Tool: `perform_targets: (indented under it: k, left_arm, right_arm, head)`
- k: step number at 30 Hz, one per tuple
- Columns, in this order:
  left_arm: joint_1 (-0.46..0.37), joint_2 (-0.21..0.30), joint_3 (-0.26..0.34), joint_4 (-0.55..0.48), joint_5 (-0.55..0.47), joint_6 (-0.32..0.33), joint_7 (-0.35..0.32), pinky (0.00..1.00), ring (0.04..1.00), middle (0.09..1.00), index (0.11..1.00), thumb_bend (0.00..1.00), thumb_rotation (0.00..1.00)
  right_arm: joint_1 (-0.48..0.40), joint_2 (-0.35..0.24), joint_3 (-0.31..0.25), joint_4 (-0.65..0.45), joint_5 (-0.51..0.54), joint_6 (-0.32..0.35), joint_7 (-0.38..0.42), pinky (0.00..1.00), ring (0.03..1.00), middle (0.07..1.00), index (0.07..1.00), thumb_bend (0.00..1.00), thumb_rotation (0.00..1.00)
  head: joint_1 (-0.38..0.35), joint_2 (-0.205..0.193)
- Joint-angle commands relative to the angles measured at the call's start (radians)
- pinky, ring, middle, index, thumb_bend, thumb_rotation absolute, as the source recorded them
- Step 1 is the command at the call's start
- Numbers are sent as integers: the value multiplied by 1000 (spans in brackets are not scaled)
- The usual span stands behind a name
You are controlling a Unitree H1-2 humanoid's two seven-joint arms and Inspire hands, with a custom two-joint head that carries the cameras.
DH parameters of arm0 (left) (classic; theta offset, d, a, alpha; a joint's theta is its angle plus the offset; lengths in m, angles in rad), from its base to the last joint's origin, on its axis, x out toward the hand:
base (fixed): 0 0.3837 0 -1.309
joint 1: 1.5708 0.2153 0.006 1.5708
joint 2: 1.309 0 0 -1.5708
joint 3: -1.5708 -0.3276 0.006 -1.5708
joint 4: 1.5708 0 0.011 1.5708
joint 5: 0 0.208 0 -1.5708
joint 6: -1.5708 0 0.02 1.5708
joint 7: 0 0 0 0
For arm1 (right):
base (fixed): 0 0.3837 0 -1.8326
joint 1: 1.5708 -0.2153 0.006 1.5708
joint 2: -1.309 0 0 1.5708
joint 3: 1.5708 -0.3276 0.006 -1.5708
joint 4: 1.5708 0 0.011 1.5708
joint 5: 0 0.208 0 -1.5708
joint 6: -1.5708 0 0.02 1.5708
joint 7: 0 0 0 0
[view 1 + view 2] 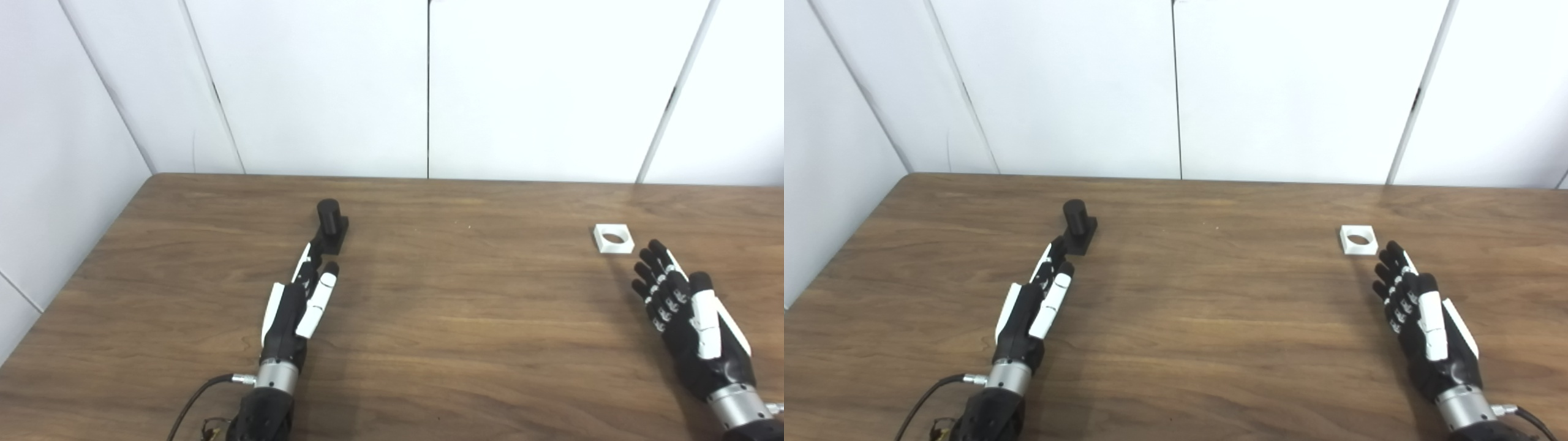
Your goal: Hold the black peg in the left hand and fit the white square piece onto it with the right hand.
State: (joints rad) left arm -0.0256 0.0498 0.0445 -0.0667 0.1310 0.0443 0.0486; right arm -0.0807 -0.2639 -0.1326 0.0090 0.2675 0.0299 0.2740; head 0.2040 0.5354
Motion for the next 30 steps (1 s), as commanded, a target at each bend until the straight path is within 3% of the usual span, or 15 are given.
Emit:
perform_targets:
  k: [1, 7, 14, 24, 30]
  left_arm:
    - [-29, 5, 6, -19, 35, -21, 37, 1000, 1000, 1000, 1000, 477, 816]
    - [-40, 11, 9, -38, 71, 1, 54, 1000, 1000, 1000, 1000, 507, 855]
    - [-68, 23, 19, -78, 101, 84, 53, 1000, 1000, 1000, 1000, 516, 869]
    - [-150, 77, -9, -147, 229, 298, 30, 1000, 1000, 1000, 1000, 534, 834]
    - [-194, 120, -29, -131, 285, 360, 17, 1000, 1000, 1000, 1000, 546, 772]
  right_arm:
    - [-5, 4, 1, -23, 3, -14, -5, 1000, 1000, 1000, 1000, 616, 1000]
    - [-2, 6, 1, -12, 6, -28, 1, 1000, 1000, 1000, 1000, 599, 1000]
    - [-2, 12, 3, 4, 8, -34, 2, 1000, 1000, 1000, 1000, 599, 1000]
    - [-6, 15, 8, 24, 5, -48, 7, 1000, 1000, 1000, 1000, 602, 1000]
    - [-5, 18, 12, 21, 5, -43, 7, 1000, 1000, 1000, 1000, 600, 1000]
  head:
    - [-1, 2]
    - [0, 0]
    - [-1, -1]
    - [-2, -5]
    - [-6, -6]
